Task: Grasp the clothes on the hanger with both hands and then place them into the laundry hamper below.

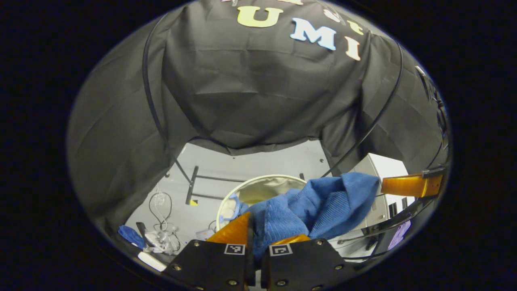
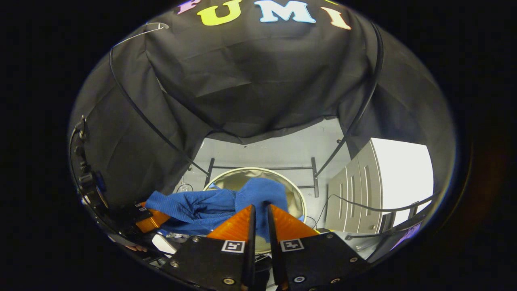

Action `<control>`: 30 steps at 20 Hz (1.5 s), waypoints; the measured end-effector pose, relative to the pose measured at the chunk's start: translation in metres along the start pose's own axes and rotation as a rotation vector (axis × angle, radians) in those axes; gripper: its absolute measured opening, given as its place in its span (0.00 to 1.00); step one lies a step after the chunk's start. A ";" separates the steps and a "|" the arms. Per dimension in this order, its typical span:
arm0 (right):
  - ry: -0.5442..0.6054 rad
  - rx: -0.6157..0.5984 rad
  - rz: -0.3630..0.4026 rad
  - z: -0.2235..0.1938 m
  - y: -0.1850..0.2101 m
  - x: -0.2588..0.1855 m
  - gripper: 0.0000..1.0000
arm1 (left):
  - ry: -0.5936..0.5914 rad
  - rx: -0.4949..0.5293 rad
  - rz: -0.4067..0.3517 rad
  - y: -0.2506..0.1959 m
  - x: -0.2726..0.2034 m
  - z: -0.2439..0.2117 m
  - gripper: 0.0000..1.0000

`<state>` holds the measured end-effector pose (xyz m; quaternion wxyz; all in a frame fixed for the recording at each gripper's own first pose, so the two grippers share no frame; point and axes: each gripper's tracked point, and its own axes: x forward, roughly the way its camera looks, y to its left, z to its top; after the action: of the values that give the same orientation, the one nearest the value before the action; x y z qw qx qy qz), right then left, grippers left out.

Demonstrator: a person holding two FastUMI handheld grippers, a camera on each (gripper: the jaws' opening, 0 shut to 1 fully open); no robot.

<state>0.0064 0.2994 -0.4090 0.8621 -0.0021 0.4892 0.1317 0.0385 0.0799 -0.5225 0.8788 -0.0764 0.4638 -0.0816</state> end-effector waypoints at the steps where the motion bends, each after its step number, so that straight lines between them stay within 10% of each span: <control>1: 0.000 0.002 0.007 0.001 0.001 -0.003 0.27 | 0.007 -0.018 -0.005 -0.001 -0.001 -0.004 0.05; 2: -0.001 0.001 0.016 0.000 0.003 -0.006 0.21 | 0.017 -0.035 -0.004 -0.001 -0.004 -0.008 0.12; 9: -0.064 0.019 0.002 0.011 -0.021 -0.042 0.95 | -0.044 -0.020 0.051 -0.007 -0.043 0.030 0.87; 19: -0.268 -0.005 0.070 0.089 -0.094 -0.112 0.95 | -0.306 0.016 0.208 -0.095 -0.175 0.141 0.91; 30: -0.838 -0.138 0.083 0.225 -0.157 -0.275 0.91 | -0.824 -0.029 0.230 -0.191 -0.359 0.283 0.87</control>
<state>0.0986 0.1154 -0.0791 0.9783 0.0137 0.0862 0.1879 0.0590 -0.0130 -0.0367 0.9929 -0.0628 0.0806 0.0607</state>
